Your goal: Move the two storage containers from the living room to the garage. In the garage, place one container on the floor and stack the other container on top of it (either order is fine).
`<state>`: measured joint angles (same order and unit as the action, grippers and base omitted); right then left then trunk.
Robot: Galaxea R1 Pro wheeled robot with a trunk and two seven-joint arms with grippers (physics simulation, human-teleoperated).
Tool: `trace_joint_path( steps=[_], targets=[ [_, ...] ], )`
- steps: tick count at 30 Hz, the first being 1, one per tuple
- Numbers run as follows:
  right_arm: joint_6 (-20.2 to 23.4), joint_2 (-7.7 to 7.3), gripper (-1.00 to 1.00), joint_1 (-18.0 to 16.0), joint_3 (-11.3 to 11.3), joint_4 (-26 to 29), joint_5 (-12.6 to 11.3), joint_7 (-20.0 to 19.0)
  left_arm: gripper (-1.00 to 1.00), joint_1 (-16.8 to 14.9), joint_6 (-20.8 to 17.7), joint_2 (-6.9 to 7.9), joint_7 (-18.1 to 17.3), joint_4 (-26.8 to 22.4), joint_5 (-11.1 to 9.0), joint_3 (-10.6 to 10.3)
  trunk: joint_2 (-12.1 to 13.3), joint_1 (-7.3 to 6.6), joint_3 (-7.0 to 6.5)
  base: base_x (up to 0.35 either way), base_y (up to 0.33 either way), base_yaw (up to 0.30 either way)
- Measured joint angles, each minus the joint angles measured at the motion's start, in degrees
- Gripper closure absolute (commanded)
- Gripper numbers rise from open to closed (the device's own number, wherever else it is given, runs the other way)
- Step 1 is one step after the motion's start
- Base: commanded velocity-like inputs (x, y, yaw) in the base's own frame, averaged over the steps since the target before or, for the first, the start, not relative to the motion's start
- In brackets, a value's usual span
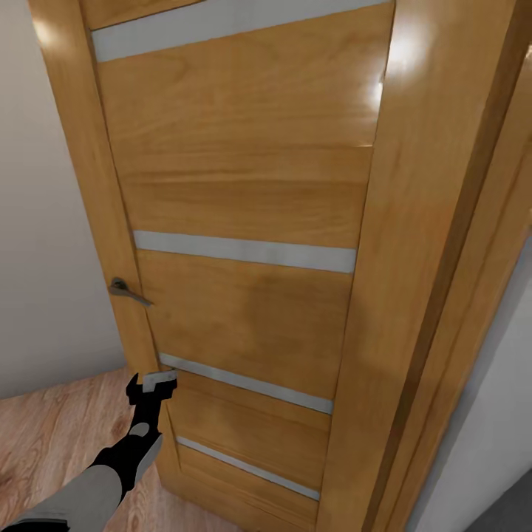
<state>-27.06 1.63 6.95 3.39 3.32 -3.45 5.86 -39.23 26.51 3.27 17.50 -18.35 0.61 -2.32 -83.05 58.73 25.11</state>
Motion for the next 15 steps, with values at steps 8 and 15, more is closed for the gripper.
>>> trace_joint_path(
  steps=[8, 15],
  targets=[
    [-0.05, 0.01, -1.0, 0.04, -0.08, 0.0, 0.0, 0.0, -1.0, -0.01, -0.02, -0.04, -0.32, -0.04, 0.19, -0.04, -0.01, -0.02, 0.0, 0.115, 0.0, -0.168],
    [-0.06, 0.02, -1.0, 0.05, -0.14, 0.0, 0.01, 0.0, -1.0, 0.07, -0.09, 0.03, -0.94, -0.09, 0.84, -0.76, 0.0, -0.01, 0.0, 0.13, 0.0, -0.016]
  ],
)
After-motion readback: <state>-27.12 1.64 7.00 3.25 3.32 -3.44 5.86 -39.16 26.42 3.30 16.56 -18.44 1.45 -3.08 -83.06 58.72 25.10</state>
